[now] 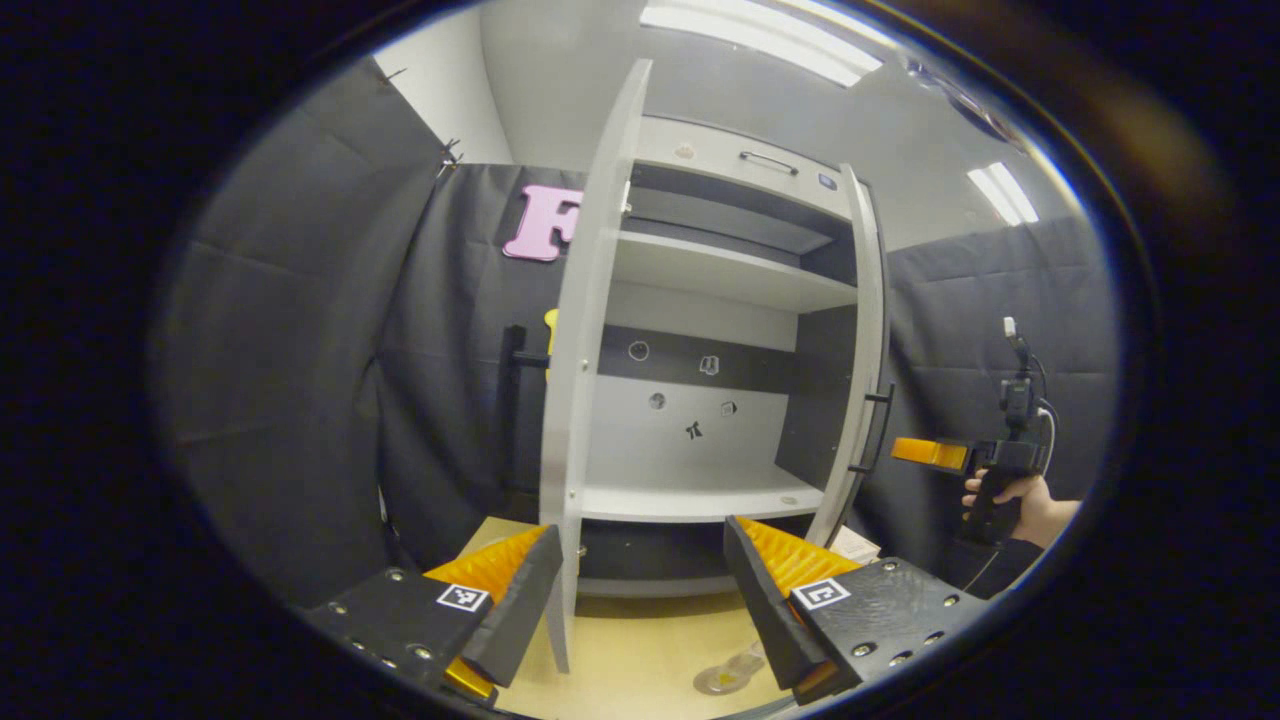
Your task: Grasp the bottle in the cabinet with the left hand and place it on the coaster, then close the right door with the right hand and the left door with the left hand.
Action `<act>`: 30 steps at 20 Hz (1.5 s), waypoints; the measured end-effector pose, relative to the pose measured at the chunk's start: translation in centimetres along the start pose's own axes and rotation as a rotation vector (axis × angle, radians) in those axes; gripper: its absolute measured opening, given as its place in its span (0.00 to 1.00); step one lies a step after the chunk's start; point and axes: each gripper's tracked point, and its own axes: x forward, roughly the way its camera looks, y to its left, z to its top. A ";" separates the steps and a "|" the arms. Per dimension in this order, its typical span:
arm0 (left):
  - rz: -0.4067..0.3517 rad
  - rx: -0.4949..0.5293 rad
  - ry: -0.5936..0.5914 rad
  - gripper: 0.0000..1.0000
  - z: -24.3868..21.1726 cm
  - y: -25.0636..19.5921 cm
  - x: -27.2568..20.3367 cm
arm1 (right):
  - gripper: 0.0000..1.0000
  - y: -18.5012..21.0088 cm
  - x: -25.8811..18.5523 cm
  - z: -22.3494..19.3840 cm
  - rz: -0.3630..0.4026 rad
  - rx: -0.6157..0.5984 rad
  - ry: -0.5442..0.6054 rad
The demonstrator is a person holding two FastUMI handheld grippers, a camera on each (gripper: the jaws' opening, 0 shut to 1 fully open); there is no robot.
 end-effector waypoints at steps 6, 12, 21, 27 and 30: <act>0.047 0.006 -0.007 0.94 0.2 6.7 -0.9 | 0.96 -0.5 -1.2 2.0 -0.043 -0.058 -0.060; 0.111 0.084 -0.016 0.94 1.8 12.8 0.0 | 0.95 -1.2 -3.5 1.8 -0.099 -0.068 -0.091; 0.098 0.042 -0.036 0.94 6.1 19.1 5.5 | 0.92 -4.3 -6.8 -0.9 -0.198 -0.032 -0.030; 0.016 0.054 -0.019 0.94 6.9 17.6 10.3 | 0.95 -5.0 -8.5 -1.9 -0.237 -0.034 -0.022; -0.058 0.048 -0.040 0.94 7.4 14.9 11.9 | 0.92 -5.6 -9.3 -2.2 -0.256 -0.025 -0.027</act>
